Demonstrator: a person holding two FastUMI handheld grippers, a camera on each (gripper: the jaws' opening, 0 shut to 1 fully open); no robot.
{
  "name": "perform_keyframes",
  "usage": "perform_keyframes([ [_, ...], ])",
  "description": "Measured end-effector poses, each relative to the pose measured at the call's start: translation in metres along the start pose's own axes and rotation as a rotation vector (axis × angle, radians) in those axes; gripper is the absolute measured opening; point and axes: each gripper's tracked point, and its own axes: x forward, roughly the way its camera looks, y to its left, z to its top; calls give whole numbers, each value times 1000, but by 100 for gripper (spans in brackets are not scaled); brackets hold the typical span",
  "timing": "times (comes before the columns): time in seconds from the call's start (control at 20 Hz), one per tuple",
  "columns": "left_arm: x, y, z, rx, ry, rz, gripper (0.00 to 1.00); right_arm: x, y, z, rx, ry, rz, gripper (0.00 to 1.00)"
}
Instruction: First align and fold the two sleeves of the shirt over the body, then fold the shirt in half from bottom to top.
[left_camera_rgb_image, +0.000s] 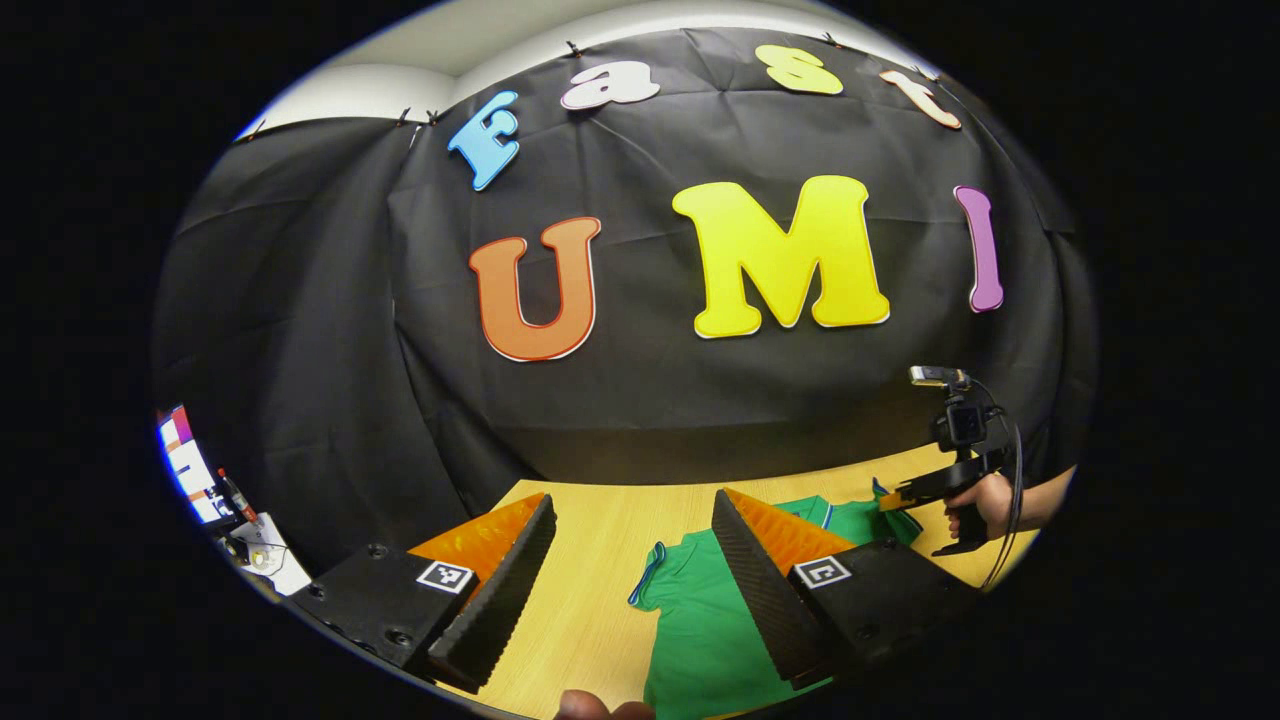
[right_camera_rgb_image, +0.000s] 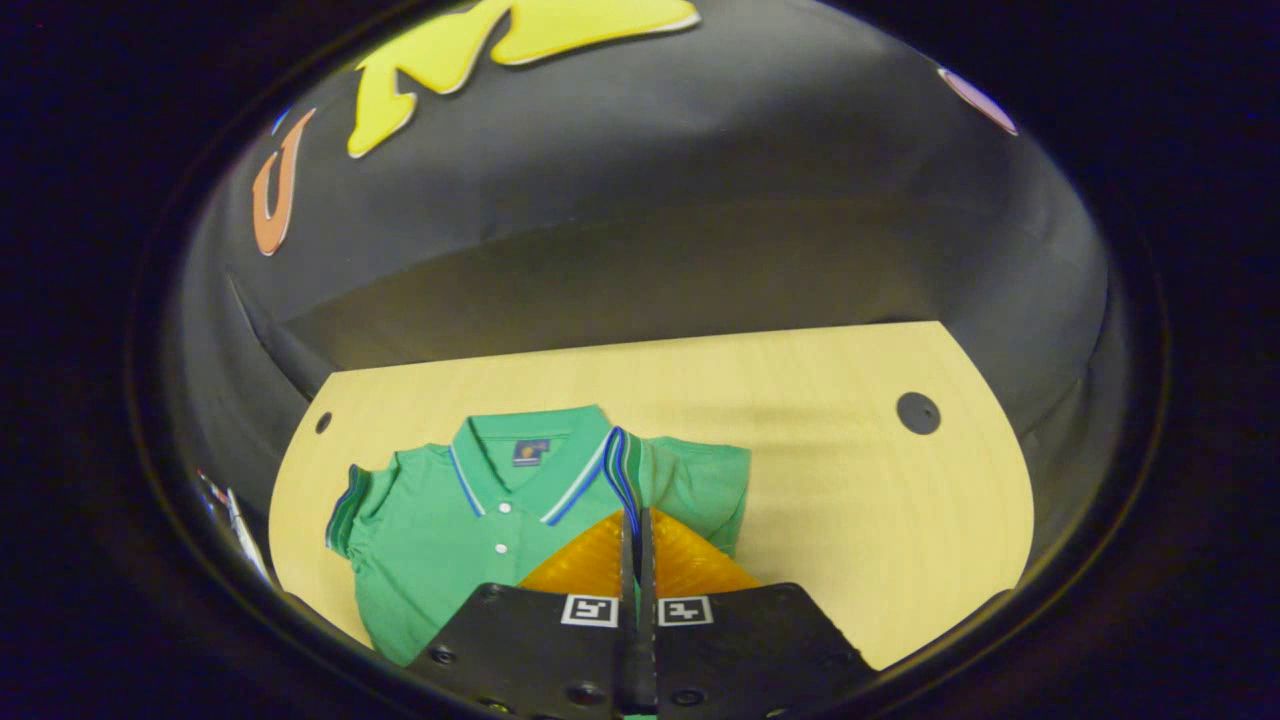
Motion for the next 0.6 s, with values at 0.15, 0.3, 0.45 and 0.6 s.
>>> perform_keyframes([
  [0.15, -3, 18, -5, 8, 9, 20, 100, 18, 31, -11, -24, 33, -7, 0],
  [0.3, -6, 39, -8, 19, 16, 55, 100, 23, 57, -21, -14, 65, 36, 3],
  [0.45, -7, 49, -11, 13, 23, 59, 100, 18, 69, -15, -8, 37, 49, 30],
  [0.6, -3, 48, -14, -9, 25, 32, 100, 2, 69, -9, -9, 3, 41, 71],
])
